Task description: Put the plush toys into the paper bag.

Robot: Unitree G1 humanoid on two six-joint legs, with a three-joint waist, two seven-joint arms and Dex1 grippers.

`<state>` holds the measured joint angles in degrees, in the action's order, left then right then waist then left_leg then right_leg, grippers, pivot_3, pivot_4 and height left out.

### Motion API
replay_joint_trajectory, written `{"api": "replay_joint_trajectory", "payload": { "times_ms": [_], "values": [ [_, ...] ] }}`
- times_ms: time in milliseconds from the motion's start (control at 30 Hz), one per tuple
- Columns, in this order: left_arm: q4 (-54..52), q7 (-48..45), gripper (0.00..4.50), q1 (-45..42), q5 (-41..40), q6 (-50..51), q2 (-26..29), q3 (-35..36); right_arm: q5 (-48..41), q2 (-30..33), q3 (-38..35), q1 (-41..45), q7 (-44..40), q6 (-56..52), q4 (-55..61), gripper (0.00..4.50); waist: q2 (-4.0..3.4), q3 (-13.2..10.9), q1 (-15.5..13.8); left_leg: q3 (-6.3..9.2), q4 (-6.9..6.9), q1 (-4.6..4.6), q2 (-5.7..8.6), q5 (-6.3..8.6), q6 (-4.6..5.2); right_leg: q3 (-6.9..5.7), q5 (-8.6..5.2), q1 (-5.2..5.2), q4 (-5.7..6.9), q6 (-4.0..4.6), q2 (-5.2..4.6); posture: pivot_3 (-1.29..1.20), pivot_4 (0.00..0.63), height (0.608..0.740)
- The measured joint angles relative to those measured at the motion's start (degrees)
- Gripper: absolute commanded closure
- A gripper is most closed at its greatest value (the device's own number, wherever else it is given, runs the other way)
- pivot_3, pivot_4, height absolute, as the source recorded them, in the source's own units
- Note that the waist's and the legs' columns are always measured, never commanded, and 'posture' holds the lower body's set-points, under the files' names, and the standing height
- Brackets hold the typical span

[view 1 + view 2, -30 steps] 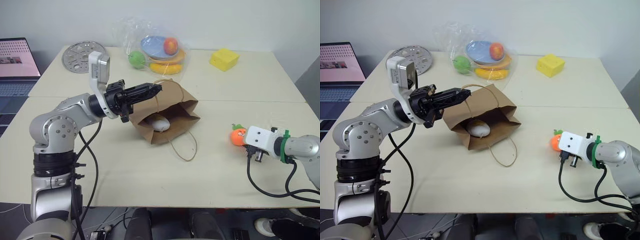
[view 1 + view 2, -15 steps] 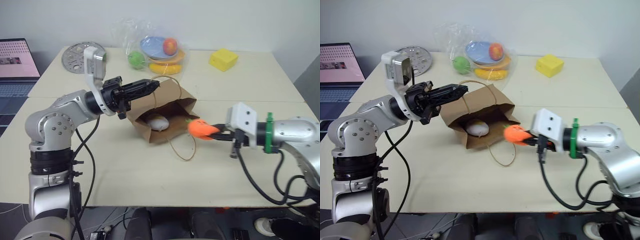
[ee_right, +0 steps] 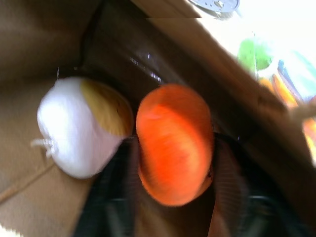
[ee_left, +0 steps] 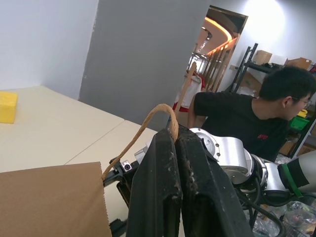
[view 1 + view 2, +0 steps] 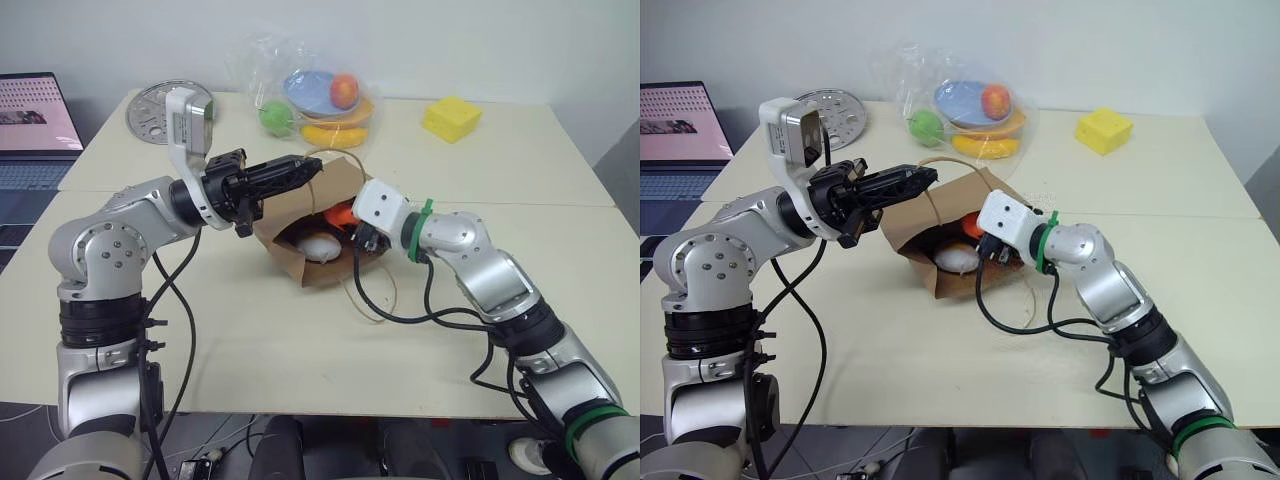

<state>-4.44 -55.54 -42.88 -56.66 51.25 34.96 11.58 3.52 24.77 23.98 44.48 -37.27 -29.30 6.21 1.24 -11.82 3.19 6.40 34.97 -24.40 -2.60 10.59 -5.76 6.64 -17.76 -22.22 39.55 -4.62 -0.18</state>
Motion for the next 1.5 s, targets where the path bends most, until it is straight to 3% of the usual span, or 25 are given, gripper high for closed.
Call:
{"api": "replay_joint_trajectory", "payload": {
  "times_ms": [133, 167, 300, 500, 600, 767, 1000, 1133, 1433, 1500],
  "values": [
    [0.0, 0.2, 4.5, 0.0, 0.0, 0.0, 0.0, 0.0, 0.6, 0.8, -0.1, -0.2, -1.6, 0.2, 1.7, 0.12, 0.0, 0.0, 0.0, 0.0, 0.02, 0.0, 0.0, 0.0, 0.0, 0.0, 0.0, 0.0, 0.05, 0.0, 0.0, 0.0, 0.15, 0.74],
    [0.1, 0.2, 4.5, 0.0, 0.0, 0.0, -0.1, 0.0, 0.4, 1.2, -0.3, -0.4, -2.2, 0.0, 2.9, 0.05, 0.0, 0.0, 0.0, 0.0, 0.02, 0.01, 0.0, 0.0, 0.0, 0.0, 0.0, 0.0, 0.06, 0.0, 0.0, 0.0, 0.15, 0.74],
    [0.5, 0.8, 4.5, -0.3, 0.1, -0.2, -0.4, 0.0, -1.4, 2.4, -1.9, -1.0, -4.9, -1.7, 7.8, 0.05, 0.0, 0.0, 0.1, 0.01, 0.02, 0.01, 0.0, 0.0, 0.0, 0.0, 0.0, 0.0, 0.07, 0.0, 0.0, 0.0, 0.15, 0.74],
    [1.2, 1.3, 4.5, -1.2, 0.4, -0.6, -1.3, 0.0, -18.8, 12.8, -15.2, -8.2, -16.3, -14.1, 25.0, 0.05, 0.01, 0.0, -0.7, 0.08, 0.01, -0.03, 0.02, 0.01, 0.01, -0.08, 0.0, 0.09, -0.1, 0.0, -0.02, 0.0, 0.15, 0.74],
    [1.6, 1.3, 4.5, -1.3, 0.5, -0.7, -1.4, 0.0, -24.3, 14.9, -20.3, -14.7, -17.1, -18.9, 28.7, 0.05, 0.01, 0.0, -0.6, 0.07, 0.01, 0.01, 0.01, 0.01, 0.01, -0.07, -0.01, 0.09, -0.04, 0.0, 0.0, 0.0, 0.15, 0.74],
    [1.7, 1.3, 4.5, -1.3, 0.6, -0.7, -1.3, 0.0, -23.1, 14.8, -19.9, -23.8, -11.1, -20.5, 26.2, 0.05, 0.01, 0.0, 0.0, -0.03, 0.06, 0.05, 0.01, 0.0, 0.02, 0.04, -0.01, 0.08, -0.02, 0.0, 0.01, 0.0, 0.15, 0.74],
    [1.7, 1.3, 4.5, -1.3, 0.8, -0.7, -0.9, 0.0, -18.2, 6.6, -13.5, -23.0, -3.6, -18.2, 11.7, 0.05, 0.03, 0.0, 0.4, -0.12, 0.08, 0.08, 0.0, -0.02, 0.03, 0.15, -0.01, 0.06, 0.03, -0.01, 0.04, 0.0, 0.15, 0.74],
    [1.7, 1.4, 4.5, -1.4, 0.8, -0.7, -0.7, 0.1, -18.9, 4.0, -13.3, -21.1, -3.6, -19.4, 8.3, 1.01, 0.03, 0.0, 0.2, -0.08, 0.03, 0.06, 0.01, -0.02, 0.03, 0.11, -0.01, 0.05, 0.02, -0.01, 0.03, 0.0, 0.15, 0.74],
    [2.0, 2.0, 4.5, -1.6, 1.0, -0.8, -0.6, 0.1, -24.0, 2.9, -14.7, -20.9, -4.4, -23.8, 8.4, 4.37, 0.03, 0.0, 0.2, -0.06, 0.02, 0.06, 0.01, -0.02, 0.03, 0.09, -0.01, 0.05, 0.03, -0.01, 0.03, 0.0, 0.15, 0.74],
    [3.0, 1.9, 4.5, -2.7, 1.7, -1.5, -0.6, 0.1, -26.2, 3.0, -17.2, -20.9, -4.3, -25.5, 9.7, 4.44, 0.03, 0.0, 0.1, -0.05, 0.02, 0.06, 0.01, -0.02, 0.03, 0.08, -0.01, 0.06, 0.02, -0.01, 0.04, 0.0, 0.15, 0.74]
  ]
}}
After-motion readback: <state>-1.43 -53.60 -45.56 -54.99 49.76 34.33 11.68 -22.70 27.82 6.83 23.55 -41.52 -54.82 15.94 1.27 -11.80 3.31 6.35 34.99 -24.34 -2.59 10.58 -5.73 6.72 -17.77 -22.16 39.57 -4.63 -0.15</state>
